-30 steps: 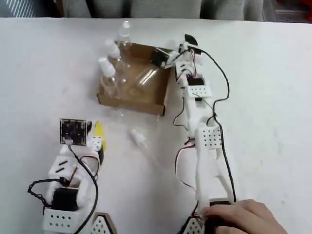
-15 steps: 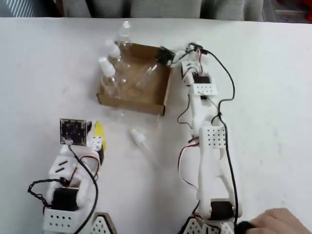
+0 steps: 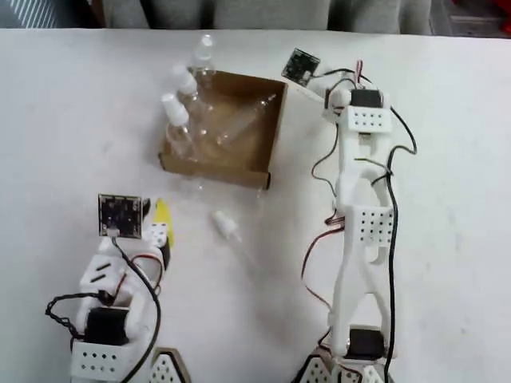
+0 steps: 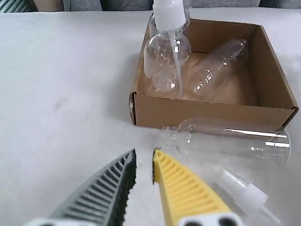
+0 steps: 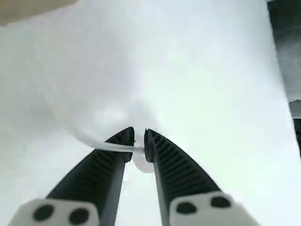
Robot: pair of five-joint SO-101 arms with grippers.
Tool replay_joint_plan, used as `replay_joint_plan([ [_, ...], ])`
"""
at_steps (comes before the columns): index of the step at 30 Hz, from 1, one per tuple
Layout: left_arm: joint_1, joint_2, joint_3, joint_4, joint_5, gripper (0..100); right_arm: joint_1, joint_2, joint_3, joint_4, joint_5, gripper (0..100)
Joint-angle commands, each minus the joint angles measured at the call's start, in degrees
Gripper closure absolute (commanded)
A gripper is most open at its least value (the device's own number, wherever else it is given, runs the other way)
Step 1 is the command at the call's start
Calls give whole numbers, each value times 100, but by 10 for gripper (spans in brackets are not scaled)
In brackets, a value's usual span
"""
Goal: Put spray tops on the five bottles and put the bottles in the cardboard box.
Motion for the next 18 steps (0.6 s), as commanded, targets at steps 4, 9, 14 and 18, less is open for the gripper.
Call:
replay_joint_plan([
  [4, -40, -57, -9, -88, -44, 914, 207, -901, -97, 1613, -580, 982],
  [9, -40, -57, -9, -105, -44, 914, 215, -1305, -97, 2932, -879, 982],
  [14, -40, -57, -9, -123, -44, 914, 374, -1490, -18, 3495, -1609, 982],
  [18, -40, -57, -9, -123, -44, 914, 646, -1631, 149, 3512, -2163, 982],
])
